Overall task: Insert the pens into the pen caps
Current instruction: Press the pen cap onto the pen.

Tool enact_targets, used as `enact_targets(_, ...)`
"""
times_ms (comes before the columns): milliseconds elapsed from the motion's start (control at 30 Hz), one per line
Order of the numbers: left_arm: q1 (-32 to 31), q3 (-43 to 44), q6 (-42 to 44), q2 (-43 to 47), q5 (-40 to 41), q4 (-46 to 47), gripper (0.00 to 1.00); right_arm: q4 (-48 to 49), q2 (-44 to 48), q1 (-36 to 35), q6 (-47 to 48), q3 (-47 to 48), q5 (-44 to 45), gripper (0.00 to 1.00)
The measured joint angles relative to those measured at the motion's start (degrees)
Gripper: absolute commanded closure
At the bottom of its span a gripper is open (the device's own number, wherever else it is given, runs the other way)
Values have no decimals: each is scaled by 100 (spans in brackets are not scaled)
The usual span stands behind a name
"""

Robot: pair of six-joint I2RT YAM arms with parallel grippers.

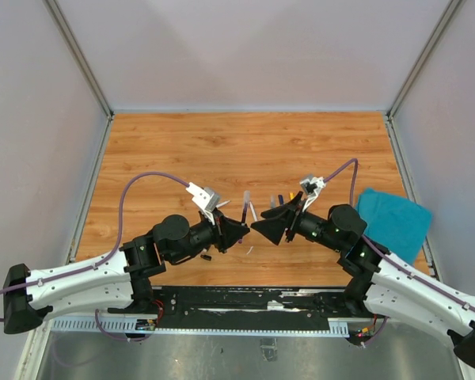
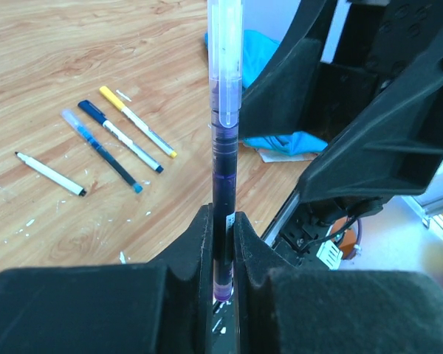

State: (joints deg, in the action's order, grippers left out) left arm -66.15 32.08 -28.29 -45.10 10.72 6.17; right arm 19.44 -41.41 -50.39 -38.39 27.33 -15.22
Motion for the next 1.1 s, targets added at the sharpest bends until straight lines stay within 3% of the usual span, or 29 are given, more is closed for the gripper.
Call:
enact_targets(233,0,-11,7,33,17,-35,99,-424,109,0,258,693,516,33)
enact_targets(533,0,-11,46,37,-11,-79,100,-1196,-756,0,369,2061,890,33)
enact_targets(833,0,-11,74,-13,-96,-76,99,-1510,-1222,2,374,2173,756,37)
enact_targets(1100,0,-11,85,-87,-160,-76,99,-1484,-1473,2,369,2223,439,47)
